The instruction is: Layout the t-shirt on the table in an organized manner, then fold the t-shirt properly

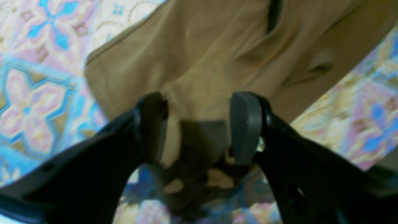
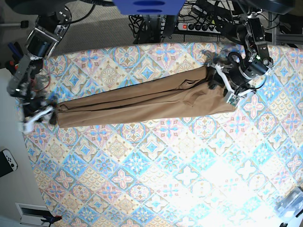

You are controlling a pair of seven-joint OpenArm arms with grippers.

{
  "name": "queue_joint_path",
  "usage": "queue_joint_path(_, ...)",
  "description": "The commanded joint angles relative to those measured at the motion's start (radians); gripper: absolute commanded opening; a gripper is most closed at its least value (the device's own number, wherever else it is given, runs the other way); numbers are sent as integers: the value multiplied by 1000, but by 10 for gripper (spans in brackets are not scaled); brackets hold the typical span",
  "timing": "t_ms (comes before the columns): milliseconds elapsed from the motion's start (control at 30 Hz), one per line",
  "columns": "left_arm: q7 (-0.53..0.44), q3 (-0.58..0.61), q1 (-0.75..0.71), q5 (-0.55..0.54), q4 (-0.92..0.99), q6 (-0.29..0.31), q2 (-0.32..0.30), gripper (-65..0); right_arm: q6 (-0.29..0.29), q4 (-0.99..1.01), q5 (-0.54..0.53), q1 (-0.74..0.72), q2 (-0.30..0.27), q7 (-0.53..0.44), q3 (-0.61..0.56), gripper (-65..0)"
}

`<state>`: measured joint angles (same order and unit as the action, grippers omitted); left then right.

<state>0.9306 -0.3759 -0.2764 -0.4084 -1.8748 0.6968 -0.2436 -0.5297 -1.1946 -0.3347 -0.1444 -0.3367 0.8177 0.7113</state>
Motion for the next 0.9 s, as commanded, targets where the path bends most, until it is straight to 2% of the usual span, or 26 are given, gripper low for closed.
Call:
queue_joint_path(0, -18, -5, 10, -42, -16, 1, -12, -302, -2, -44, -59, -25, -34, -30, 29, -229)
queue_joint_path(167, -18, -5, 13, -148, -16, 1, -15, -302, -2, -63, -272, -24, -35, -24, 41, -222)
queue_joint_path(267, -18, -5, 13, -182, -16, 1, -17, -302, -2, -54, -364, -21, -37, -24, 41, -222)
queue_joint_path(467, -15, -5, 35, -180, -42, 1, -17, -302, -16, 109, -386, -22, -37, -30, 35, -223)
queue_joint_path(600, -15, -5, 47, -180, -102, 1, -17, -302, -128, 232, -386, -24, -37, -24, 37, -223)
queue_joint_path(867, -11, -5, 72, -182, -115, 1, -13, -302, -137, 348, -386, -25, -35, -31, 32, -223)
